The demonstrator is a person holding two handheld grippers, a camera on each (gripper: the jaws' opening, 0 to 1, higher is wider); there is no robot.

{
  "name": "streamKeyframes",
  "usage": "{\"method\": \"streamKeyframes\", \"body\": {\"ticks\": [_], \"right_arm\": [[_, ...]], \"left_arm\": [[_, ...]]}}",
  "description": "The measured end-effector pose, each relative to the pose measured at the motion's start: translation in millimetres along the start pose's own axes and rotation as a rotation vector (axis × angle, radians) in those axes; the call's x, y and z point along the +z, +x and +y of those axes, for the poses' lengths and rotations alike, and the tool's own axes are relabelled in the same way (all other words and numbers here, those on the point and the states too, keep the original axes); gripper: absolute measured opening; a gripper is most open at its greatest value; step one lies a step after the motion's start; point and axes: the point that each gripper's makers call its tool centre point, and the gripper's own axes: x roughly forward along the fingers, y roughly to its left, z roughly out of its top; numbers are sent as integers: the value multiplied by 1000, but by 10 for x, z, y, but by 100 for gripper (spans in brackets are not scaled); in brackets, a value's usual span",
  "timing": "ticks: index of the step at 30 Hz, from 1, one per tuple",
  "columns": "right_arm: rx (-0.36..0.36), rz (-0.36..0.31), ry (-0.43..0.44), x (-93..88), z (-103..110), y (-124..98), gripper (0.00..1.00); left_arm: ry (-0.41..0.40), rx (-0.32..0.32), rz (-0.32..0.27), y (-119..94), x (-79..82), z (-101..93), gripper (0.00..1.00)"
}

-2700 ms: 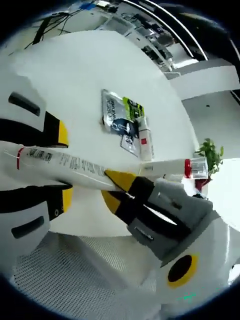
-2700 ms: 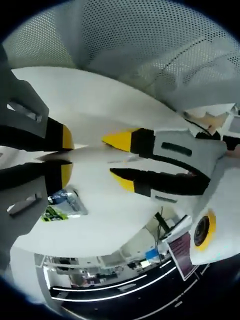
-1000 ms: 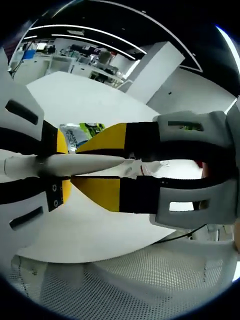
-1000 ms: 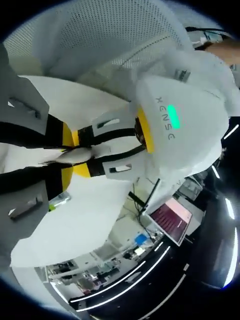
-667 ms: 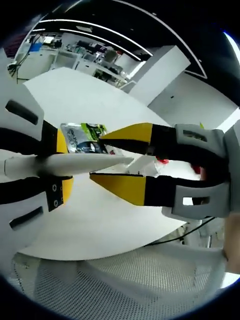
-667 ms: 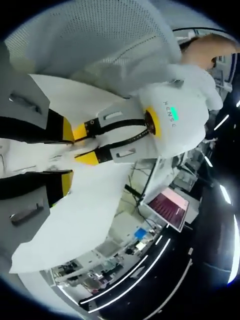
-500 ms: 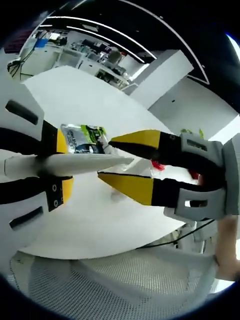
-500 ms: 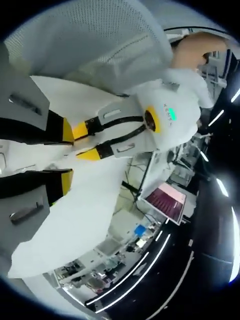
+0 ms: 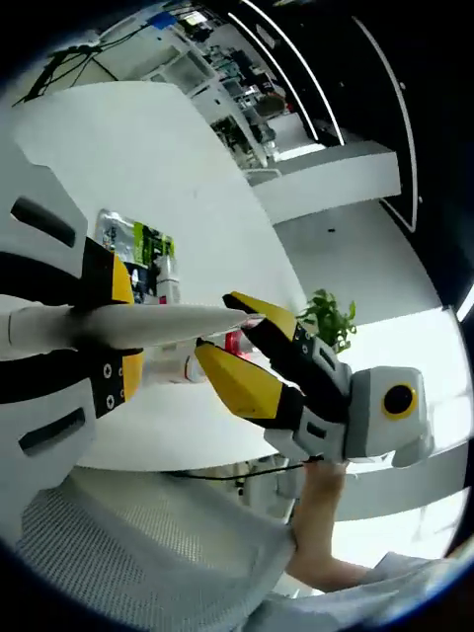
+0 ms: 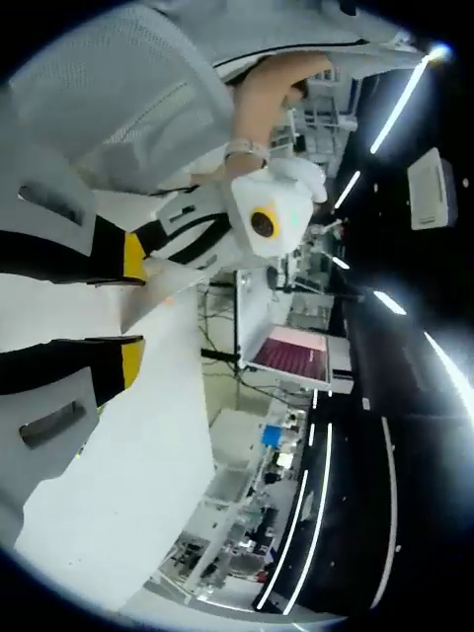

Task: Arrange the skincare products in the storage area until every visible bottle or jar stands upright without overlapping.

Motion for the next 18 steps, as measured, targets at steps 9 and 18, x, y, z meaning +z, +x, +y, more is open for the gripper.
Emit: {"method": "streamKeyframes", "body": {"ticks": [9,18], "right_arm": [[152,-125,89,202,266,3,22],[235,-192,78,338,447,-29,17]], "left_arm": [[-37,-134,-99,-4,259,-400,14],[-35,-251,-162,-68,359,-523,15]]}}
